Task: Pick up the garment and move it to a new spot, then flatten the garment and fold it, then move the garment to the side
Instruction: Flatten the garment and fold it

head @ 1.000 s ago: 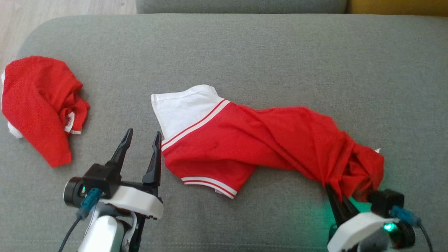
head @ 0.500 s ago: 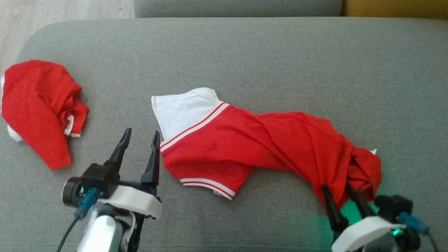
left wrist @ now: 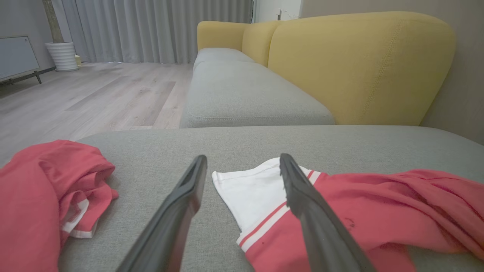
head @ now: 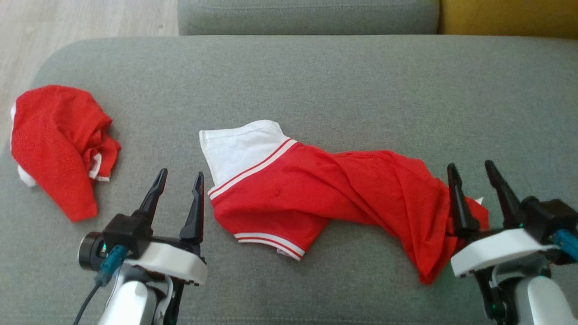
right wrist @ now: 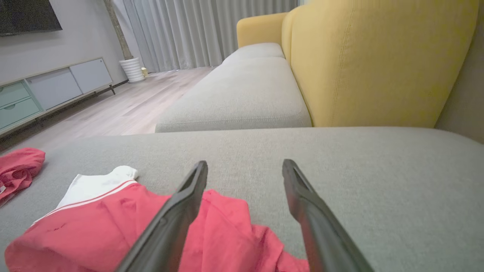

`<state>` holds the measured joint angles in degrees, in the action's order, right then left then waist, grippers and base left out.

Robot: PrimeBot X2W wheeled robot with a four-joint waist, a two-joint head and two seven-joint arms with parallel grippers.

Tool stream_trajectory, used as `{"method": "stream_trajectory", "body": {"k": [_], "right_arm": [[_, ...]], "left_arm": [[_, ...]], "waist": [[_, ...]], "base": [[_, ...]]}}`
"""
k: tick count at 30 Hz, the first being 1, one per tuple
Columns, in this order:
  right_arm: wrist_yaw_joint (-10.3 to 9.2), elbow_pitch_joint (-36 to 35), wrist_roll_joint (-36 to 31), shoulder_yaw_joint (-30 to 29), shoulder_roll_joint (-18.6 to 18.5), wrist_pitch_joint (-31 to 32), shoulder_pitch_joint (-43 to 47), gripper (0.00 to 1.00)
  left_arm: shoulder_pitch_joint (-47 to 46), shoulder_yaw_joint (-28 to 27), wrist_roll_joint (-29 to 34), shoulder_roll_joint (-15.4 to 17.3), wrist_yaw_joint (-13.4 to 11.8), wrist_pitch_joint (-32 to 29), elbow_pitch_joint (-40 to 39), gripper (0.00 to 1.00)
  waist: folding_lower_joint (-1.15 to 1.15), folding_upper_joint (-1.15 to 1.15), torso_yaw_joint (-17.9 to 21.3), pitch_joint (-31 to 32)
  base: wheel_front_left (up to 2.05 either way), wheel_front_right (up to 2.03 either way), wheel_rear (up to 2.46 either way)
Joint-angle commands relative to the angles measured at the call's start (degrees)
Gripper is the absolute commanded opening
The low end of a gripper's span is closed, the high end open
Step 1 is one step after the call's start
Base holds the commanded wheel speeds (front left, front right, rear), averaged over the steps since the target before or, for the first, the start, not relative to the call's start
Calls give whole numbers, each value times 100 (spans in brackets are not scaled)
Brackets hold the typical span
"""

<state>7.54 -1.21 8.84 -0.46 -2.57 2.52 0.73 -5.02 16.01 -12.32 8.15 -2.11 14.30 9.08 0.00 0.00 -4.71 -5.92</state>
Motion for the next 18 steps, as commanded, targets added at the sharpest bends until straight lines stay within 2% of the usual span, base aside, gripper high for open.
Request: {"method": "stream_trajectory", "body": {"k": [1,18], "right_arm": [[-5,-220,-68,85,-31,-20,-243,100],[-5,-170,-138,-1,-31,26,-203,100]], "left_arm": [[-117,-184,-1,105,-48,70,-208,100],[-29,-74,-14,166,-101,56,-247,100]], "waist": [[0,0,-17,44],[0,0,-50,119]], "base": [[0,0,0],[0,0,0]]}}
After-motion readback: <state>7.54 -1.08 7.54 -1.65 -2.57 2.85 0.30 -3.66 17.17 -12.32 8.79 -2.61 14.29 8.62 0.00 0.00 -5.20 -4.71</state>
